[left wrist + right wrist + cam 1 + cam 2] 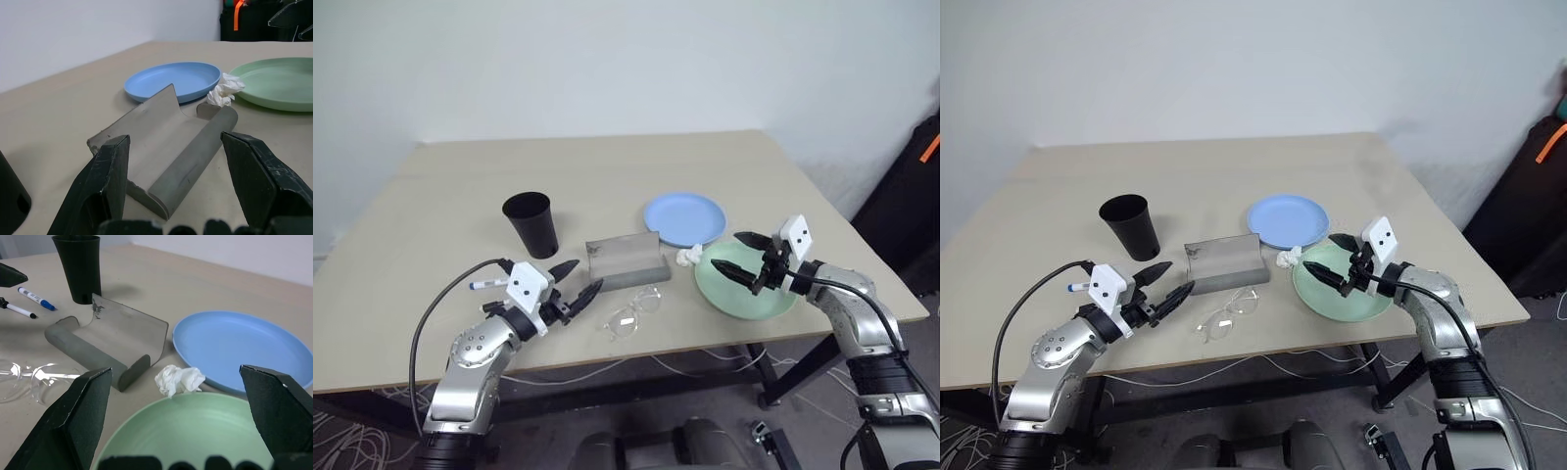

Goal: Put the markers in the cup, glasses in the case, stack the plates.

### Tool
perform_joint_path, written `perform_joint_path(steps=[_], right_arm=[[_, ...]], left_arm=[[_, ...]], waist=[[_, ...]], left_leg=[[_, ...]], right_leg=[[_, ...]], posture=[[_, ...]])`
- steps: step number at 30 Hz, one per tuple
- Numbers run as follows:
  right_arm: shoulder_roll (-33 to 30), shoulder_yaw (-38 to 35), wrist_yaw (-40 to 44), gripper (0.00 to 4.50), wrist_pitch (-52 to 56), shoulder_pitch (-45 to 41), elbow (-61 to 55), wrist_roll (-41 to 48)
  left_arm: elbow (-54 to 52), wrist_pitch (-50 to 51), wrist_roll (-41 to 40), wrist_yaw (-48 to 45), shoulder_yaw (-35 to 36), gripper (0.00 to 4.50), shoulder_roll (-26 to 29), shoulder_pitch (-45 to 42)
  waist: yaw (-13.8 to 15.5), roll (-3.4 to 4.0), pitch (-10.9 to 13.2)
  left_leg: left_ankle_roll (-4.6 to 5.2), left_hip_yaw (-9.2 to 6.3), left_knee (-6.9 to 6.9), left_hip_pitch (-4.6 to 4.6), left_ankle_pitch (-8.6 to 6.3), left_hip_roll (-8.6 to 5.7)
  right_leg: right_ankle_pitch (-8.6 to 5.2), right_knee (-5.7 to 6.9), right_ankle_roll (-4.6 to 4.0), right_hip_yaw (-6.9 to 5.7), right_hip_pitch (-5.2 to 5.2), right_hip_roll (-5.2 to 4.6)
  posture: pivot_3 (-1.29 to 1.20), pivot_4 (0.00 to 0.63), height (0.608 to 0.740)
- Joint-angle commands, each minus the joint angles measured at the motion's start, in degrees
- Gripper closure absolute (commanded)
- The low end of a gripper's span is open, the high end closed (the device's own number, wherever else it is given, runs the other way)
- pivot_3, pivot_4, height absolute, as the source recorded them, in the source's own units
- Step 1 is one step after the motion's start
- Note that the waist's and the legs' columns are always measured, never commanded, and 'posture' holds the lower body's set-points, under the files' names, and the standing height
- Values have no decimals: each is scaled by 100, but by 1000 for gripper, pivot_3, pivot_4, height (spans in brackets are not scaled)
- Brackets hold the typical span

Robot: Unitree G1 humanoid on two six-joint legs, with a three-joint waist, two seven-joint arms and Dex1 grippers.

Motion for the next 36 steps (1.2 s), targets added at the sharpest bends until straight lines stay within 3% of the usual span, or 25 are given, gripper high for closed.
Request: perform_joint_path(steps=[1,8,15,36], right_arm=[[-64,-159,-146,0,143,85,-545,119],[-154,-206,-340,0,631,630,-1382,206],[-319,284,-561,0,1455,1053,-1803,1],[-204,851,-1211,0,1391,1172,-1668,-709]], left_arm=[[95,-163,46,-58,-25,1404,-38,-236],[281,-183,31,-206,-132,1404,-132,-404],[125,-102,-20,-378,-339,1404,-179,-469],[-510,445,-149,-684,-850,1404,-230,-424]], waist=[[0,0,0],[0,0,0],[-2,-3,-1],[0,-3,0]], left_leg=[[0,0,0,0,0,0],[-6,0,0,-3,-3,1],[-16,-1,3,0,-9,1],[-15,-5,4,1,-9,-5]], right_leg=[[0,0,0,0,0,0],[-1,-1,0,0,-2,0],[0,-1,0,-2,1,-2],[-1,-1,0,-3,1,0]], posture=[[0,0,740],[0,0,740],[0,0,740],[0,0,740]])
